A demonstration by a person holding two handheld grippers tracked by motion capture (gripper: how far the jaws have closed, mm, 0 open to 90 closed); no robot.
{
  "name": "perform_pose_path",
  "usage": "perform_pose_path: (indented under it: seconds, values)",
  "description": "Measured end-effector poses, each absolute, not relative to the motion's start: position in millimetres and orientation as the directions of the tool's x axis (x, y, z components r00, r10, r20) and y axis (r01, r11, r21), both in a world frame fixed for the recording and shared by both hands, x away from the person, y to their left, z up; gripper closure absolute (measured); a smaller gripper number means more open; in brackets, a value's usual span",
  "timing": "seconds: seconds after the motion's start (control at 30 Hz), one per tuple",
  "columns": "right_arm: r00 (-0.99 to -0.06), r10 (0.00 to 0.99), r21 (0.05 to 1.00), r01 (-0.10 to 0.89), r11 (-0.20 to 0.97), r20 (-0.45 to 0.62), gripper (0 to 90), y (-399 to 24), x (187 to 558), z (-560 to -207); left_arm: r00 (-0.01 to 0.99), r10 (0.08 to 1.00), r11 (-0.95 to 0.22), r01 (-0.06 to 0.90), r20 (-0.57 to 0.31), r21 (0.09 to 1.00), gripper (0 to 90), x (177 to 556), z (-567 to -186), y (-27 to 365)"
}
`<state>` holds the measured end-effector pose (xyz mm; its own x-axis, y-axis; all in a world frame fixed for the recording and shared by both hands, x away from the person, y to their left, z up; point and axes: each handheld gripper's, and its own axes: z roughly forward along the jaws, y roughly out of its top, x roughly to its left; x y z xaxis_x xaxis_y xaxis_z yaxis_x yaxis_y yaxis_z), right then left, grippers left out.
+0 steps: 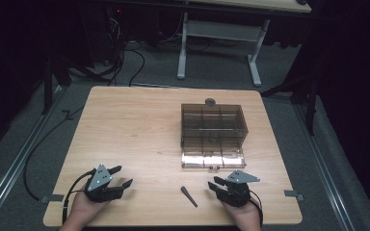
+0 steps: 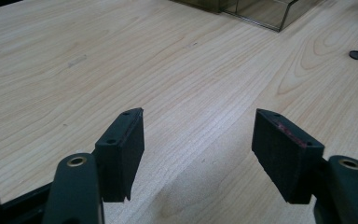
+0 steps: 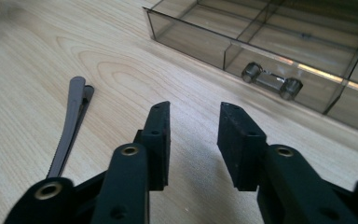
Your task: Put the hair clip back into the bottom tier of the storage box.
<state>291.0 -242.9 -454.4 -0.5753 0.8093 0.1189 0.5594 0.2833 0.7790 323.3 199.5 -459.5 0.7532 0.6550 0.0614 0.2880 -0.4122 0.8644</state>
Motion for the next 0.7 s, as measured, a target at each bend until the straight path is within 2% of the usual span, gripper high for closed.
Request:
perform_pose_path:
  seconds: [0.23,0.57,0.7]
  values:
    - [-0.540,0.830,0.787,0.568,0.241,0.136,60.6,-247,292,-454,0.764,0.643,-0.421,0.285,0.062,0.861,34.9,324,-460,198]
    - [-0.552,0.832,0.764,0.560,0.321,0.055,61.5,-235,293,-455,0.769,0.636,-0.421,0.281,0.060,0.863,34.8,323,-460,198]
    - [-0.559,0.827,0.768,0.554,0.321,0.058,62.4,-231,292,-453,0.769,0.636,-0.422,0.279,0.062,0.863,34.8,323,-460,198]
